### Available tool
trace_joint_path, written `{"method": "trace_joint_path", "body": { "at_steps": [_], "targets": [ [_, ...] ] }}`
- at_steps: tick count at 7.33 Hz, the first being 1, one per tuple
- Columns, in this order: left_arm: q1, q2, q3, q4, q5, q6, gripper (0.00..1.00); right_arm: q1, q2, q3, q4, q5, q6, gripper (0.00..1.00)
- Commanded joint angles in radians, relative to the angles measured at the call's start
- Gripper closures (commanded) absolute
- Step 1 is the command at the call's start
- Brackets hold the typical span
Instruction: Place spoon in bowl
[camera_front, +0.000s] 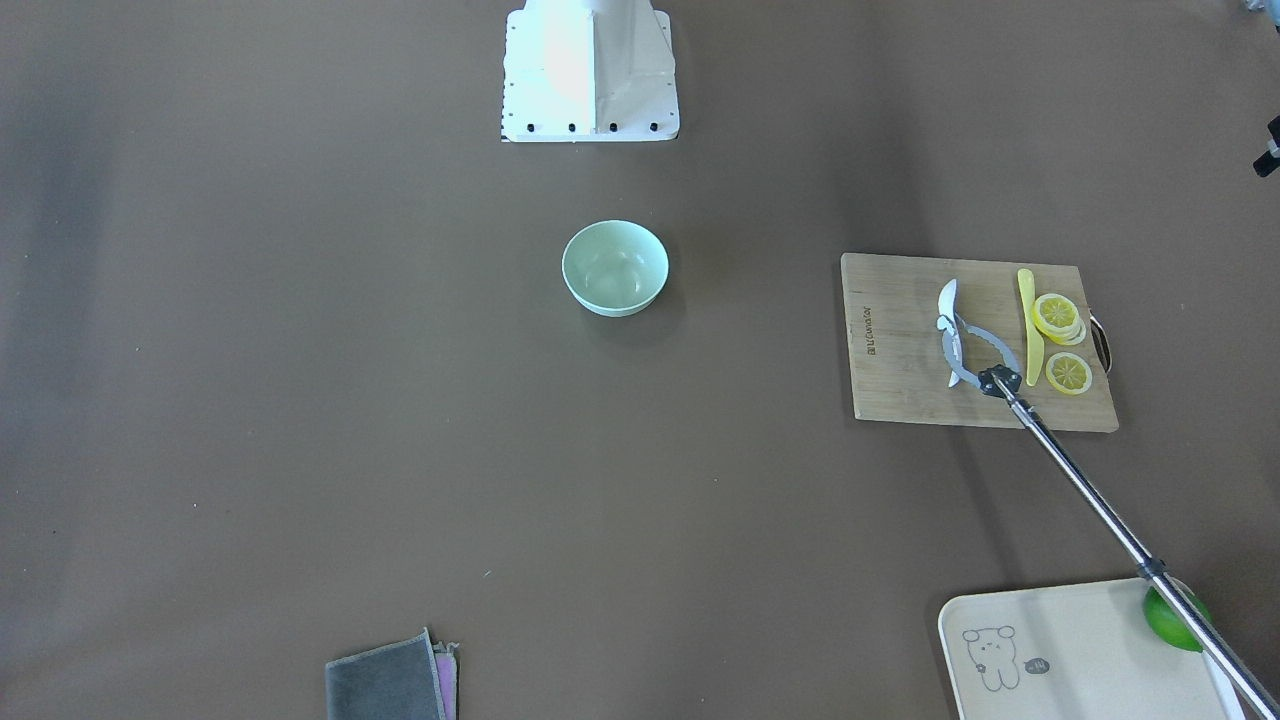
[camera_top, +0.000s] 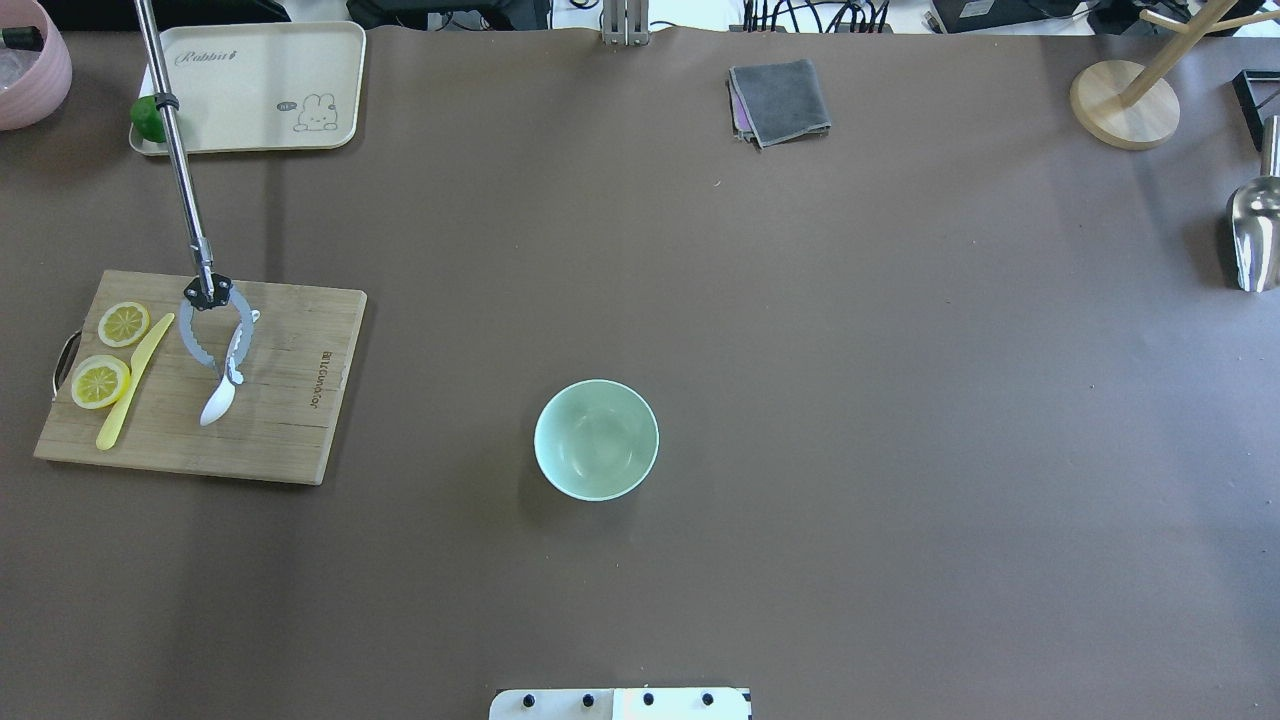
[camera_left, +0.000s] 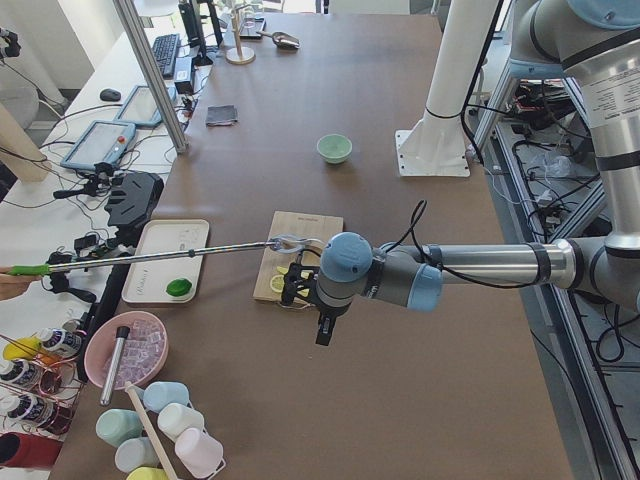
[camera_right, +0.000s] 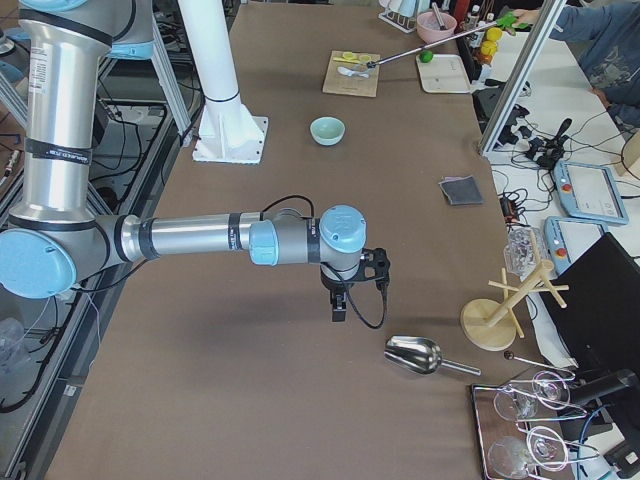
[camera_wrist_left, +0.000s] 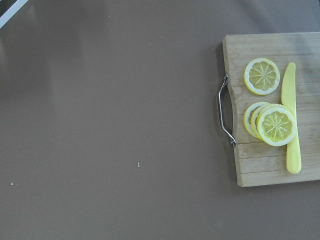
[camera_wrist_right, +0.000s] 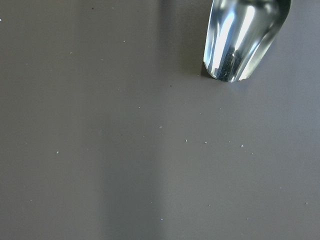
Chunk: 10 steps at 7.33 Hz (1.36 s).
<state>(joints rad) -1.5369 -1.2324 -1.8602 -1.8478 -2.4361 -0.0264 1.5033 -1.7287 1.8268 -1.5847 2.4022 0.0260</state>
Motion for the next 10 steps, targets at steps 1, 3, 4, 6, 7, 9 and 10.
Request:
{"method": "trace_joint_path", "body": {
  "at_steps": [1, 3, 4, 6, 7, 9, 10],
  "targets": [
    [0.0, 0.016, 0.01, -0.001, -0.001, 0.002, 0.02, 0.0, 0.003, 0.0, 0.0, 0.0, 0.0, 0.0],
    [0.003, 0.018, 0.013, -0.004, -0.004, -0.001, 0.02, 0.0, 0.003, -0.001, 0.0, 0.005, 0.0, 0.0],
    [0.003, 0.019, 0.006, -0.01, -0.006, -0.001, 0.02, 0.0, 0.003, -0.003, 0.002, 0.003, -0.001, 0.0],
    [0.003, 0.016, 0.009, -0.008, -0.006, -0.001, 0.02, 0.0, 0.006, -0.004, 0.003, -0.003, -0.003, 0.0],
    [0.003, 0.014, 0.009, -0.008, -0.006, -0.006, 0.02, -0.002, 0.009, -0.001, 0.003, -0.003, -0.001, 0.0],
    [0.003, 0.014, 0.009, -0.01, -0.006, -0.007, 0.02, -0.002, 0.014, -0.009, 0.055, -0.006, 0.0, 0.0],
    [0.006, 0.013, 0.009, -0.01, -0.007, -0.007, 0.02, -0.002, 0.014, -0.02, 0.072, -0.002, 0.003, 0.0]
  ]
}}
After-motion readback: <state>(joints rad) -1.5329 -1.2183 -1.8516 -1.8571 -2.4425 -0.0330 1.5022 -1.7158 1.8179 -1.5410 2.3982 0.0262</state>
